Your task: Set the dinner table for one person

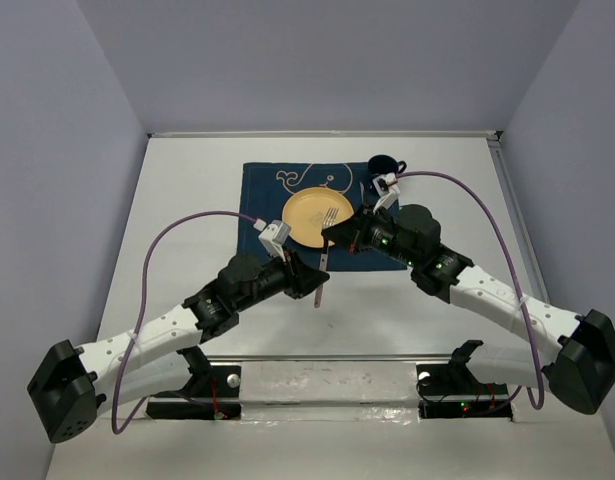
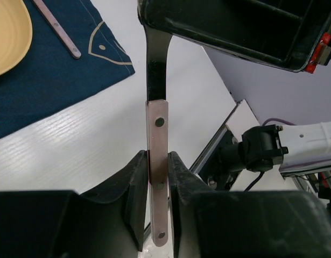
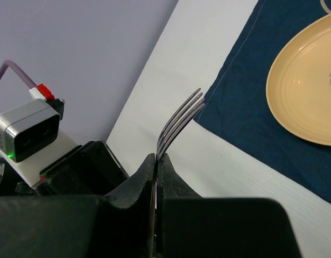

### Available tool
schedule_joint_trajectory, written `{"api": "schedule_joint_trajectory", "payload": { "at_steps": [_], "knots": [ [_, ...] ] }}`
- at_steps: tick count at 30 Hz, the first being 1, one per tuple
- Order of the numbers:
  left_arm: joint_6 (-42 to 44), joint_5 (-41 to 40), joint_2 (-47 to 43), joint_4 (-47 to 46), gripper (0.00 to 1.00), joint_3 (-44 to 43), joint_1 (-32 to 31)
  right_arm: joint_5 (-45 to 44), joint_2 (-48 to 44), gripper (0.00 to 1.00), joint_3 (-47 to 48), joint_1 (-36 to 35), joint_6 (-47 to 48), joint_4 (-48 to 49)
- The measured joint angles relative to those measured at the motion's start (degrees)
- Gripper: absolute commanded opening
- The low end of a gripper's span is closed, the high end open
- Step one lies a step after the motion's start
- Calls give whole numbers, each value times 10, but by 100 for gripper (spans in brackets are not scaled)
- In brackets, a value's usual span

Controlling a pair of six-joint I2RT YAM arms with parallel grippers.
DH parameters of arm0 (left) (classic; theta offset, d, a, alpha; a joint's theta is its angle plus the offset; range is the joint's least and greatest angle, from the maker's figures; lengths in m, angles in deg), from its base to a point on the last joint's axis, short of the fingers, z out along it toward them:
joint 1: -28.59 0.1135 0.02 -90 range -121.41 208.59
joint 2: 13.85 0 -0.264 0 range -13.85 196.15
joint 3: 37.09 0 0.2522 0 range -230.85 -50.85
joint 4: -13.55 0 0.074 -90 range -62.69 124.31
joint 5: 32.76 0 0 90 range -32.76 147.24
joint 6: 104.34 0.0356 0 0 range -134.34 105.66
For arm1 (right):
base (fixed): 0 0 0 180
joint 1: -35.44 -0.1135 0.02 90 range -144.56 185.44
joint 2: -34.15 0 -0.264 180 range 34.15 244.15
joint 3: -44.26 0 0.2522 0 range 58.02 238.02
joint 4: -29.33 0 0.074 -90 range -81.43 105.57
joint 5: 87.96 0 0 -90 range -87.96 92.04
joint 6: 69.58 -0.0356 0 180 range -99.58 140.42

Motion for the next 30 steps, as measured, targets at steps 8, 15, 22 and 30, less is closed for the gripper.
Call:
{"api": "schedule_joint_trajectory", "payload": {
  "at_steps": [8,15,22,30],
  "knots": [
    [2,-1,-29,-5,0,0,0,49,-12,22,-16,20,-17,57],
    [15,-96,-36,68,0,-23,-2,25,-10,89,6,17,16,-7],
    [36,-219,0,121,0,-73,-14,-80,-2,87,50,-49,53,-118],
    [51,-289,31,143,0,-74,-61,-214,106,70,141,-118,81,-185]
  ]
}}
